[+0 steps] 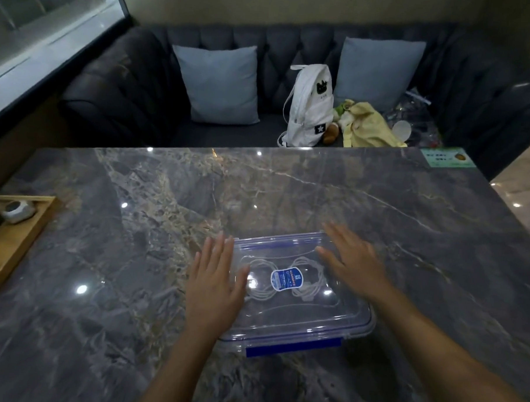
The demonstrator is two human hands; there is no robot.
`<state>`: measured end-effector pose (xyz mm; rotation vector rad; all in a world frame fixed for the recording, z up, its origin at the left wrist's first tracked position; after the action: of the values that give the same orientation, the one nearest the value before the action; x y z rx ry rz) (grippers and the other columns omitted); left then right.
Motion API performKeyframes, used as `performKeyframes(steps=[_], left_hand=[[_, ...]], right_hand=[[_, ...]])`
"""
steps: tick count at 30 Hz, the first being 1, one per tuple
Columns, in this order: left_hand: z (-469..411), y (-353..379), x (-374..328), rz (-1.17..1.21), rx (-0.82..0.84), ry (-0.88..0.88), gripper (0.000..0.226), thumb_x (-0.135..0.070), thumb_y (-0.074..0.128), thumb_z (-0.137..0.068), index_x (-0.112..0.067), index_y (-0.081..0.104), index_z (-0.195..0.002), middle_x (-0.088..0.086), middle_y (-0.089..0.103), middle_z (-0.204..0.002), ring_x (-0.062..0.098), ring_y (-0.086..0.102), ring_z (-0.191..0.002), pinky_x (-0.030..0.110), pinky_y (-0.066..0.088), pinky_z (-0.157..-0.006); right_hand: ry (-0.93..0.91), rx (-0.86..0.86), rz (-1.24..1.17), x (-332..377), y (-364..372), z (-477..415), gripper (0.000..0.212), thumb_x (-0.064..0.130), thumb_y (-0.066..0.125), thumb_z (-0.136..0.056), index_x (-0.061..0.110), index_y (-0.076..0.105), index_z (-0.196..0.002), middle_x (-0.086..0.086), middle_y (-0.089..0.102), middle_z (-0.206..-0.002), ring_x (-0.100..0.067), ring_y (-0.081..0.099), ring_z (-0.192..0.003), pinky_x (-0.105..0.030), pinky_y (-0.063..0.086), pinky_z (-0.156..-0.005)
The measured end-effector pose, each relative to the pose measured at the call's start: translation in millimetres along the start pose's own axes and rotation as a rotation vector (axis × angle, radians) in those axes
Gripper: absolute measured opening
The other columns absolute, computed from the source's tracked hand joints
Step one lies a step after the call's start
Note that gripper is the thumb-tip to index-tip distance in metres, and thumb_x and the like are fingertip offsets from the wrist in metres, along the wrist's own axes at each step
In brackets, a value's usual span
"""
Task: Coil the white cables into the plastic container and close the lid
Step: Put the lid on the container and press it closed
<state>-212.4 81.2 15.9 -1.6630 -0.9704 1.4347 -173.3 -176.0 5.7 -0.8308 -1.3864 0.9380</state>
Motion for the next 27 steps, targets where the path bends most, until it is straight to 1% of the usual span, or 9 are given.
performKeyframes(steps=[3, 7, 10, 13, 16, 18, 19, 24, 27], left_hand=[[-9, 15, 0, -0.089, 0.11, -0.024, 0.065, -0.053, 0.025, -0.094, -0.021, 0.009, -0.148, -0.004, 0.004, -0.159, 0.012, -0.008, -0.145, 0.033, -0.004, -0.117], [-11, 18, 6, -0.058, 0.108, -0.007, 0.066, -0.053, 0.033, -0.093, -0.019, 0.018, -0.147, -0.002, 0.017, -0.158, 0.015, 0.005, -0.146, 0.035, 0.007, -0.118], [-24, 11, 7, 0.001, 0.016, 0.006, 0.052, -0.047, 0.049, -0.089, -0.017, 0.047, -0.131, 0.005, 0.047, -0.141, 0.025, 0.038, -0.13, 0.04, 0.031, -0.108], [-52, 4, 9, 0.103, -0.009, -0.171, 0.047, -0.048, 0.057, -0.084, -0.01, 0.058, -0.112, 0.013, 0.058, -0.119, 0.03, 0.05, -0.109, 0.042, 0.04, -0.094], [-80, 4, 9, 0.198, 0.24, -0.327, 0.064, -0.062, 0.054, -0.079, -0.005, 0.061, -0.108, 0.019, 0.064, -0.109, 0.033, 0.059, -0.103, 0.041, 0.046, -0.087], [-92, 6, 8, 0.202, 0.441, -0.286, 0.059, -0.065, 0.055, -0.077, -0.008, 0.066, -0.086, 0.016, 0.065, -0.083, 0.027, 0.062, -0.081, 0.034, 0.043, -0.07], [-97, 5, 9, 0.203, 0.502, -0.268, 0.057, -0.064, 0.057, -0.076, -0.008, 0.065, -0.08, 0.012, 0.064, -0.08, 0.024, 0.06, -0.077, 0.032, 0.041, -0.067], [-111, 6, 19, 0.349, 0.645, -0.269, 0.053, -0.054, 0.065, -0.076, -0.005, 0.07, -0.097, 0.012, 0.068, -0.103, 0.024, 0.062, -0.094, 0.038, 0.048, -0.089], [-114, 8, 20, 0.472, 0.664, -0.285, 0.047, -0.042, 0.072, -0.075, -0.006, 0.067, -0.105, 0.013, 0.068, -0.109, 0.021, 0.061, -0.095, 0.037, 0.048, -0.091]], right_hand=[[-0.026, 0.068, 0.102, 2, 8, -7, 0.063, 0.055, 0.031, -0.092, 0.024, 0.017, -0.145, 0.007, 0.014, -0.156, -0.009, 0.007, -0.143, -0.038, 0.018, -0.111], [-0.019, 0.078, 0.069, 0, 10, -6, 0.063, 0.054, 0.032, -0.091, 0.023, 0.018, -0.145, 0.006, 0.016, -0.156, -0.009, 0.008, -0.143, -0.041, 0.02, -0.111], [0.015, 0.089, -0.141, -1, 6, -13, 0.063, 0.047, 0.049, -0.089, 0.019, 0.029, -0.142, 0.001, 0.025, -0.154, -0.013, 0.016, -0.141, -0.035, 0.018, -0.111], [0.246, 0.058, -0.499, -3, -3, -24, 0.067, 0.039, 0.069, -0.078, 0.01, 0.044, -0.133, -0.009, 0.043, -0.141, -0.022, 0.044, -0.126, -0.027, 0.032, -0.098], [0.359, 0.196, -0.622, -5, -9, -36, 0.049, 0.045, 0.071, -0.073, 0.013, 0.063, -0.109, -0.007, 0.067, -0.109, -0.018, 0.064, -0.093, -0.025, 0.048, -0.074], [0.331, 0.307, -0.617, -6, -16, -43, 0.04, 0.047, 0.073, -0.07, 0.015, 0.07, -0.094, -0.004, 0.072, -0.091, -0.017, 0.067, -0.083, -0.022, 0.049, -0.064], [0.316, 0.348, -0.6, -6, -20, -46, 0.039, 0.048, 0.073, -0.07, 0.015, 0.072, -0.091, -0.004, 0.072, -0.089, -0.017, 0.068, -0.083, -0.022, 0.049, -0.065], [0.235, 0.469, -0.48, 0, -24, -64, 0.039, 0.05, 0.067, -0.075, 0.011, 0.072, -0.082, -0.007, 0.071, -0.087, -0.015, 0.064, -0.076, -0.023, 0.049, -0.07], [0.21, 0.523, -0.464, 4, -23, -70, 0.033, 0.045, 0.07, -0.075, 0.013, 0.073, -0.083, -0.008, 0.072, -0.089, -0.015, 0.065, -0.076, -0.023, 0.05, -0.07]])
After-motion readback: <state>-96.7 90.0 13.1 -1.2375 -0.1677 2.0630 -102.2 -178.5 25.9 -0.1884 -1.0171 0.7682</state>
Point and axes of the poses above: each hand's wrist, its own z-axis away from the middle knuckle, its own y-axis out of the palm, x = y × z, the point moved 2 cm from there along -z, towards the middle knuckle
